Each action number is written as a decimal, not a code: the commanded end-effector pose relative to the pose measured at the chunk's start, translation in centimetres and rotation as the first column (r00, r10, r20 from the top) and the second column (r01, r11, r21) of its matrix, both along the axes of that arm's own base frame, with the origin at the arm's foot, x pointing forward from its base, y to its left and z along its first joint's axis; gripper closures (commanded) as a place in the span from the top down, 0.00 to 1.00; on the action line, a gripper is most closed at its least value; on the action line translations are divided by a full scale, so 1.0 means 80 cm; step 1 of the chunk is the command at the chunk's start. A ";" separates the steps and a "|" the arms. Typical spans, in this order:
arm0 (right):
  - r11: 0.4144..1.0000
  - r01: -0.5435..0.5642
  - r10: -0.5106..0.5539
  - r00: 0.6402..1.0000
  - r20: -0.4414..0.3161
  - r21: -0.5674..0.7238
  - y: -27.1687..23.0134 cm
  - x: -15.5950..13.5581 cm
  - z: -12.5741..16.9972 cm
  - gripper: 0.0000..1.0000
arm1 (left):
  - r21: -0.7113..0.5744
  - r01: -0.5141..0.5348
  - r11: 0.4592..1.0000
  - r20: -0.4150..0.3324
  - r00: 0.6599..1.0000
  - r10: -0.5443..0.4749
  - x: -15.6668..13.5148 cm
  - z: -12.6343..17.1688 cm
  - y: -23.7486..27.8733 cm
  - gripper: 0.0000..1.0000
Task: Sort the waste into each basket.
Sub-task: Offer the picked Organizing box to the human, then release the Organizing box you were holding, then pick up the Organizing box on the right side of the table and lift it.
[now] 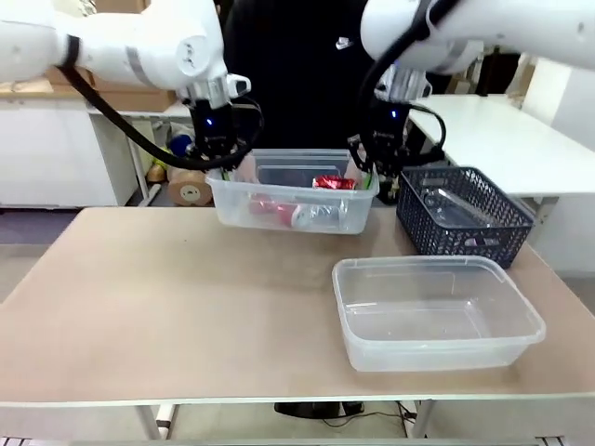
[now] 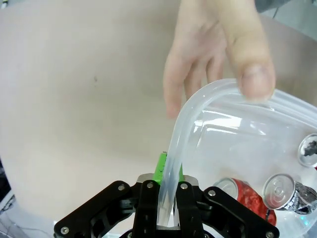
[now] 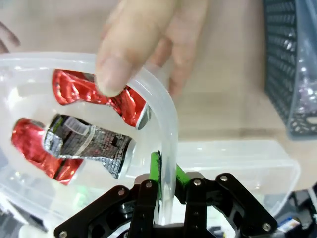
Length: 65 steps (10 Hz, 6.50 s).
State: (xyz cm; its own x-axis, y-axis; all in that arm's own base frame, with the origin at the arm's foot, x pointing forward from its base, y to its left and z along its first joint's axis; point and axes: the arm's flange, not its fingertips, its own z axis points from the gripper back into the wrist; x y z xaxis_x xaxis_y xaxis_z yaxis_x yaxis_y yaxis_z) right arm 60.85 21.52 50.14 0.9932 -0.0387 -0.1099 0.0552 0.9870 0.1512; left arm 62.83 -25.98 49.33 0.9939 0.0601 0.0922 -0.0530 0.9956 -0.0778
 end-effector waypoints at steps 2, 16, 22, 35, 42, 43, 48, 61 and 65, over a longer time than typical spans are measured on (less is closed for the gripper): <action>1.000 0.019 -0.018 1.000 0.023 -0.003 0.001 -0.015 0.005 0.05 | 0.000 0.000 1.000 0.000 1.000 0.000 0.000 0.000 0.000 0.06; 0.991 -0.050 0.013 0.956 0.292 0.121 -0.032 -0.050 0.019 1.00 | -0.009 0.032 0.999 0.149 0.988 -0.030 -0.027 0.035 -0.004 1.00; 0.994 -0.020 -0.009 0.963 0.269 0.105 -0.034 -0.045 0.018 1.00 | -0.012 0.081 0.997 0.139 0.987 -0.078 -0.031 0.032 -0.002 1.00; 0.999 -0.024 0.019 0.992 0.125 0.037 -0.206 -0.176 0.004 1.00 | 0.014 -0.150 0.989 -0.004 0.989 0.150 -0.161 0.017 -0.166 1.00; 0.997 0.044 -0.053 0.987 0.150 0.061 -0.260 -0.204 0.001 1.00 | -0.099 -0.012 0.995 -0.031 0.999 0.009 -0.222 -0.031 -0.277 1.00; 0.997 0.044 -0.053 0.987 0.150 0.061 -0.260 -0.204 0.001 1.00 | -0.099 -0.012 0.995 -0.031 0.999 0.009 -0.222 -0.031 -0.277 1.00; 0.992 -0.115 0.117 0.992 0.042 -0.044 -0.266 -0.221 -0.087 1.00 | -0.059 0.154 0.986 0.040 0.988 -0.151 -0.358 -0.078 -0.291 1.00; 0.991 -0.089 0.084 0.995 -0.055 -0.095 -0.271 -0.248 -0.167 0.00 | -0.013 0.039 0.999 0.024 0.999 -0.038 -0.322 -0.134 -0.308 0.00; 0.989 -0.100 0.095 0.994 -0.049 -0.104 -0.267 -0.247 -0.168 0.00 | -0.035 0.050 0.998 0.014 0.999 -0.050 -0.324 -0.131 -0.310 0.00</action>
State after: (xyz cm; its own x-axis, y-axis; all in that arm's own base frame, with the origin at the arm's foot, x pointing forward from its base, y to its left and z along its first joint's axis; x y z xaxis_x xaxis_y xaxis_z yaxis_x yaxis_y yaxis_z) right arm 41.39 -0.56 36.91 0.9833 0.0544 -0.1735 -0.0454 0.9974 0.0552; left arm 37.49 -50.67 38.45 0.9934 0.0053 0.1144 0.0033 0.9972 -0.0749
